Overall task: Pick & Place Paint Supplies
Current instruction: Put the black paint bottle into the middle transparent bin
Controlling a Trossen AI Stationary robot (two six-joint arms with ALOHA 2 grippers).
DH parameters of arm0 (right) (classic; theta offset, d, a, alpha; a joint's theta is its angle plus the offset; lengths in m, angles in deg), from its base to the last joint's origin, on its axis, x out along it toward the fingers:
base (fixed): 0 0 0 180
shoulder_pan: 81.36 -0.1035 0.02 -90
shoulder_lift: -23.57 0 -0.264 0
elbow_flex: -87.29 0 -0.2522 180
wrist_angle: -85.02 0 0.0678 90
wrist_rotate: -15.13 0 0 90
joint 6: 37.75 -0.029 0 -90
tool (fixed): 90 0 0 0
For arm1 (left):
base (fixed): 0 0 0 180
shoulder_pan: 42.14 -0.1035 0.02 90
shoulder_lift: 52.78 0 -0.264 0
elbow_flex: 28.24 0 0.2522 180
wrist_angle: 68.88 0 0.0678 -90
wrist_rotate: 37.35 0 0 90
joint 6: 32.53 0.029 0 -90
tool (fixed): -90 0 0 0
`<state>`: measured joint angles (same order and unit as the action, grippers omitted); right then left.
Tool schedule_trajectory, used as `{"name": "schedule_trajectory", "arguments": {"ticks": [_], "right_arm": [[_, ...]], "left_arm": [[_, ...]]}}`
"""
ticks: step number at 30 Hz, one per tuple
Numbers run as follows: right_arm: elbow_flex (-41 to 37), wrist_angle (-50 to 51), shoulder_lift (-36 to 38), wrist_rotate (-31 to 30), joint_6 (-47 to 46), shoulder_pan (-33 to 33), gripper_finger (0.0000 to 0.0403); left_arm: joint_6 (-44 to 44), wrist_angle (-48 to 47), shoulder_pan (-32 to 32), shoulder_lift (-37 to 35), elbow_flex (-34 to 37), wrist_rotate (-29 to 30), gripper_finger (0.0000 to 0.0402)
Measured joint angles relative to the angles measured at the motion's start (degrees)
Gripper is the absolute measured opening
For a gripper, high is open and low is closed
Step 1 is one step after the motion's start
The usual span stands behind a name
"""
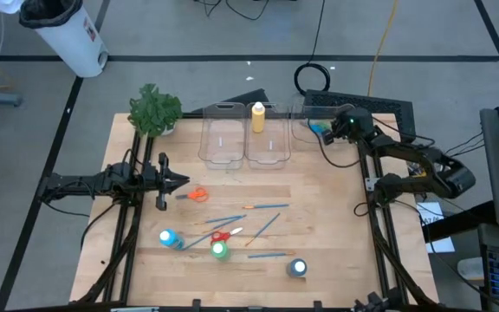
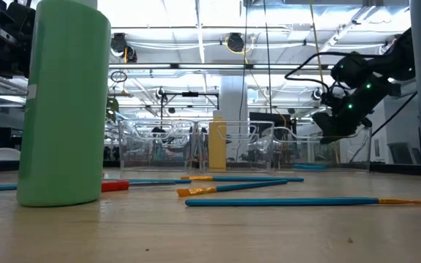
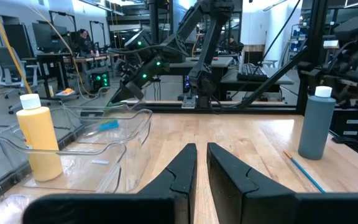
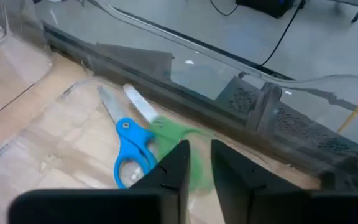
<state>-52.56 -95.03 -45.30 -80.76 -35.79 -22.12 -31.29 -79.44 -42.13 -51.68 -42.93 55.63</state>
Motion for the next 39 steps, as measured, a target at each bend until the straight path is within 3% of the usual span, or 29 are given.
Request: {"name": "schedule_trajectory", "arguments": {"ticks": [5,10,14,18,22,28,34,39], "right_arm": [[0.0,1.3,3.9,0.0,0.2,-0.9,0.0106],[0.0,5.1,13.9,2.2,0.2,-6.6,0.0137],[0.0,7.7,23.7,12.0,-4.0,-13.7,0.0145],[0.0,9.0,31.8,26.8,-12.2,-21.8,0.014],[-2.8,4.5,36.4,39.1,-19.6,-32.0,0.013],[-13.7,-15.7,37.5,38.7,-23.4,-50.1,0.0121],[-22.5,-34.1,36.6,32.4,-20.8,-61.8,0.012],[-23.0,-35.5,36.3,29.9,-17.4,-66.9,0.012]], "left_arm": [[0.0,0.0,0.0,0.0,0.0,0.0,0.0047],[0.0,0.0,0.0,0.0,0.0,0.0,0.0047],[0.0,0.0,0.0,0.0,0.0,0.0,0.0047],[0.0,0.0,0.0,0.0,0.0,0.0,0.0047],[0.0,0.0,0.0,0.0,0.0,0.0,0.0047],[0.0,0.0,0.0,0.0,0.0,0.0,0.0047],[0.0,0.0,0.0,0.0,0.0,0.0,0.0047],[0.0,0.0,0.0,0.0,0.0,0.0,0.0047]]}}
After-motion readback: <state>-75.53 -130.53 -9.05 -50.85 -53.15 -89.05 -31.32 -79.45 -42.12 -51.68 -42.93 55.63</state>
